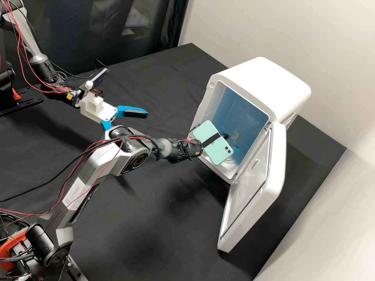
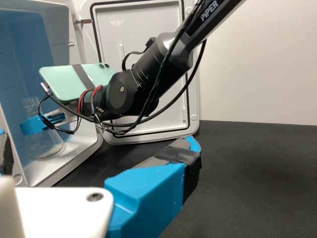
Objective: Take the flask out of the incubator
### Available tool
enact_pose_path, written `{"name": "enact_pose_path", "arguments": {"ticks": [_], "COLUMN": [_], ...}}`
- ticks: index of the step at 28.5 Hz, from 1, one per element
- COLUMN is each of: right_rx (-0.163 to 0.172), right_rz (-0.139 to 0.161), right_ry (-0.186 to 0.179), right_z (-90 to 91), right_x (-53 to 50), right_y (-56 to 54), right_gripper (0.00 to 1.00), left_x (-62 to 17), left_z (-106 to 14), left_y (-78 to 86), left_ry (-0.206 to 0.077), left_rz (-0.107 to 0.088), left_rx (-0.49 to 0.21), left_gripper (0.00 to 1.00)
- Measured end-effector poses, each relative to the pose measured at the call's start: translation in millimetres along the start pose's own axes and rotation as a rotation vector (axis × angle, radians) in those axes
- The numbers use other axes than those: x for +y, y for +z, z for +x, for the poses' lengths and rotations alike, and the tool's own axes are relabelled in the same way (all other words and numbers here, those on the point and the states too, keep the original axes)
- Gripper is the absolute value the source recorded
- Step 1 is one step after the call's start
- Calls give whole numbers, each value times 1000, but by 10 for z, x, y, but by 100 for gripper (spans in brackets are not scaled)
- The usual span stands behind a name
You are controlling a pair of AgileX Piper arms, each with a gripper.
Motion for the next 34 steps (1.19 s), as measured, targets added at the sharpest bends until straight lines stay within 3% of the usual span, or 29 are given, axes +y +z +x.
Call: {"name": "enact_pose_path", "arguments": {"ticks": [8,12,17,22,27,30,34], "right_rx": [-6,0,18,11,-12,-25,-36], "right_rz": [3,18,4,-1,-16,-19,-50], "right_ry": [5,25,50,59,57,34,4], "right_z": [-5,24,60,103,170,190,205], "right_x": [19,81,164,168,116,34,-92], "right_y": [-10,-95,-194,-197,-144,-124,-117], "right_gripper": [100,100,100,100,100,100,100], "left_x": [0,0,0,0,0,0,0], "left_z": [0,0,0,0,0,0,0], "left_y": [0,0,0,0,0,0,0], "left_ry": [0,0,0,0,0,0,0], "left_rz": [0,0,0,0,0,0,0], "left_rx": [0,0,0,0,0,0,0], "left_gripper": [100,100,100,100,100,100,100]}}
